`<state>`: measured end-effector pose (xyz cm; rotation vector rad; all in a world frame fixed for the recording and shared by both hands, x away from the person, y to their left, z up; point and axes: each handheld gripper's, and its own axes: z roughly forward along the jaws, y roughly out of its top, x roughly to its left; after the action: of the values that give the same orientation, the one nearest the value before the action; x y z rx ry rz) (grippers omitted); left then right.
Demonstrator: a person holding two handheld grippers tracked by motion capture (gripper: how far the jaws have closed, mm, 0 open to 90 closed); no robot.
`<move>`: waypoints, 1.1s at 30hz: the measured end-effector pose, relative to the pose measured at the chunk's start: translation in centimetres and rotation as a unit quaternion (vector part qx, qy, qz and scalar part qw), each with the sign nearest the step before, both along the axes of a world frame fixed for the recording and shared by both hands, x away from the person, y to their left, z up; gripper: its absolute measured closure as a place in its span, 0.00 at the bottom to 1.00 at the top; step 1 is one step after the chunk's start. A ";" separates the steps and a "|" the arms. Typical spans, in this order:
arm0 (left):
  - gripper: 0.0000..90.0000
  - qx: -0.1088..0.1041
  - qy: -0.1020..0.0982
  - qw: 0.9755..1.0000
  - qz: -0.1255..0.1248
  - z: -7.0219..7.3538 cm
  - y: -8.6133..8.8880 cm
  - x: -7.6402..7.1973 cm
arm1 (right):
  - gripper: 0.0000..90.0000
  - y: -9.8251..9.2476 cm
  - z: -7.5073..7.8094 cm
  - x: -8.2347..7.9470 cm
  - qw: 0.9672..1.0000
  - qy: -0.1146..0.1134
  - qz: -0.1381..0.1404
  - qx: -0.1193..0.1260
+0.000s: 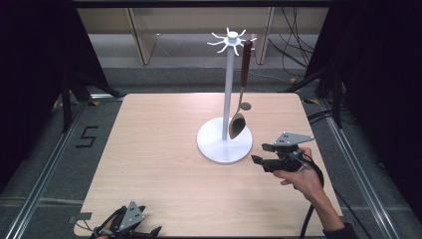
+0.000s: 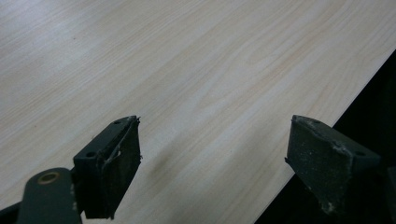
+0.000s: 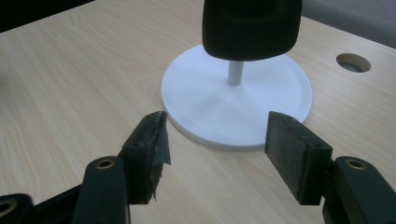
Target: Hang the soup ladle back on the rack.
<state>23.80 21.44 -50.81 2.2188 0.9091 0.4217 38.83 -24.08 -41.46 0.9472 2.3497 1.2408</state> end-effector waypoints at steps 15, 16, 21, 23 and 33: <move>0.19 -0.001 0.001 1.000 0.000 0.0 0.0 -0.1 | 0.41 0.1 -1.3 -1.0 1.000 0.013 0.013 -0.004; 0.19 0.001 -0.001 1.000 -0.001 0.0 0.0 -0.1 | 0.41 0.1 -1.3 -1.1 1.000 0.016 0.004 -0.005; 0.19 0.000 0.001 1.000 -0.001 0.0 0.0 -0.1 | 0.41 -0.2 -1.7 -1.3 1.000 0.013 0.005 -0.010; 0.19 0.000 0.001 1.000 -0.001 0.0 0.0 -0.1 | 0.41 -0.2 -1.8 -1.3 1.000 0.016 0.011 -0.010; 0.19 -0.001 0.000 1.000 -0.001 0.0 0.0 -0.1 | 0.40 -0.1 -2.7 -2.0 1.000 0.022 0.010 -0.016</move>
<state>23.66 21.44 -50.79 2.2177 0.9074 0.4215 36.85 -24.15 -44.14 0.9523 2.4098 1.1987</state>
